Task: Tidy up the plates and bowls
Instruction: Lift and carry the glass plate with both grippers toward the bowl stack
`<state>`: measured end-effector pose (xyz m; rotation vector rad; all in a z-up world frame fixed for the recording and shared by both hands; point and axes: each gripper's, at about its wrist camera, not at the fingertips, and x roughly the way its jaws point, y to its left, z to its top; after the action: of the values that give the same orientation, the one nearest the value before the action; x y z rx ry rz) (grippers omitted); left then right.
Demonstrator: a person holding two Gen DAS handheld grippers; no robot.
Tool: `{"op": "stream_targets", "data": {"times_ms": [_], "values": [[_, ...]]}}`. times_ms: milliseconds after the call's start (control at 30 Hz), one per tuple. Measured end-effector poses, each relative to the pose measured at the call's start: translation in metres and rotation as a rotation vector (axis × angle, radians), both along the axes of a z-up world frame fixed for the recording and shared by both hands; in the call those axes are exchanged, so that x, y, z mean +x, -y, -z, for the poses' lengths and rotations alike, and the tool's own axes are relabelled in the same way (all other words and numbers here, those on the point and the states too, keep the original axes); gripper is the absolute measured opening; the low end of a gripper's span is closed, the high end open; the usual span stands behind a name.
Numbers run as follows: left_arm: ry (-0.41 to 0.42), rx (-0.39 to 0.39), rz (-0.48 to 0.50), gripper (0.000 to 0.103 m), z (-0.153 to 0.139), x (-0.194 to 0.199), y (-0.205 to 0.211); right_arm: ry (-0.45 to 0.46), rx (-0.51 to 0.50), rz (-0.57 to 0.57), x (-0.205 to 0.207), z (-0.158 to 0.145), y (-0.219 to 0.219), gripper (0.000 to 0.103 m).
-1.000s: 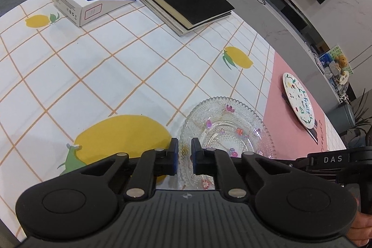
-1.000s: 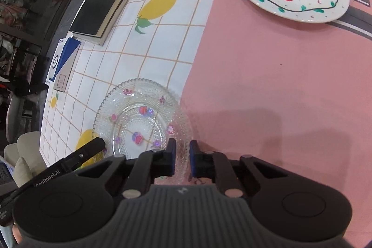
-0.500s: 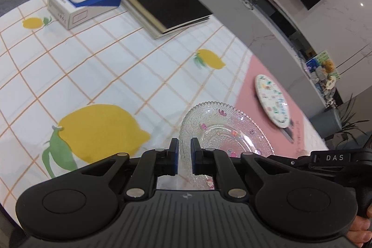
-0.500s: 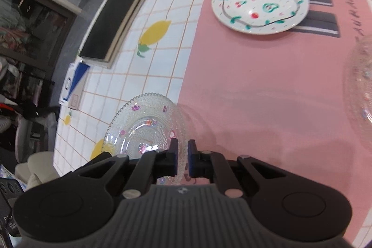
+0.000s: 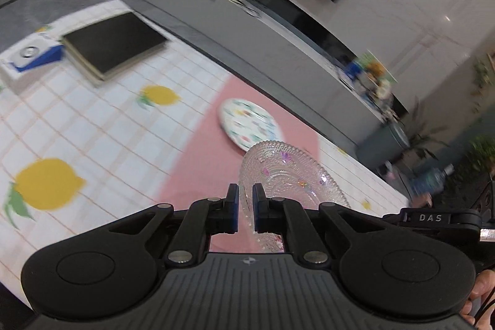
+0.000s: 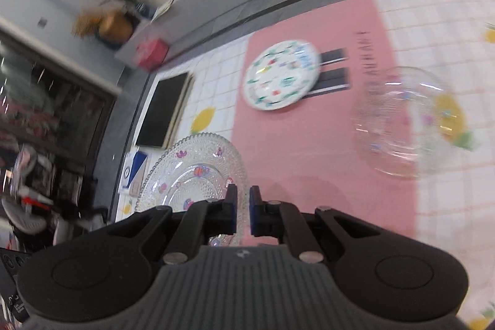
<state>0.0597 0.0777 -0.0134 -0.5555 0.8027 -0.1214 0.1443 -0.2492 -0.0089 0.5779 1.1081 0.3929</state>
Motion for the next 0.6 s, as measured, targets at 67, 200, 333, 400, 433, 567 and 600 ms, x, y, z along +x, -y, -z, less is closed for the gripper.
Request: {"op": "stream_targets", "data": {"times_ms": [67, 200, 333, 400, 433, 567, 600], "values": [[0.003, -0.007, 0.045, 0.008, -0.001, -0.001, 0.023, -0.004, 0.007, 0.047, -0.014, 0.001, 0.029, 0.005], [-0.014, -0.004, 0.147, 0.008, 0.003, 0.000, 0.072, -0.029, 0.023, 0.138, -0.044, 0.009, 0.087, 0.006], [-0.046, 0.020, 0.222, 0.008, 0.018, -0.005, 0.113, -0.041, 0.000, 0.202, -0.070, 0.020, 0.128, 0.006], [-0.073, 0.017, 0.247, 0.008, 0.027, -0.008, 0.128, -0.052, -0.017, 0.220, -0.081, 0.029, 0.143, 0.006], [-0.087, 0.022, 0.257, 0.008, 0.033, -0.010, 0.136, -0.063, -0.024, 0.223, -0.085, 0.034, 0.148, 0.006], [-0.137, 0.052, 0.290, 0.009, 0.053, -0.021, 0.156, -0.122, -0.047, 0.242, -0.099, 0.059, 0.166, 0.007], [-0.151, 0.056, 0.296, 0.009, 0.058, -0.023, 0.160, -0.136, -0.052, 0.248, -0.102, 0.065, 0.169, 0.007]]}}
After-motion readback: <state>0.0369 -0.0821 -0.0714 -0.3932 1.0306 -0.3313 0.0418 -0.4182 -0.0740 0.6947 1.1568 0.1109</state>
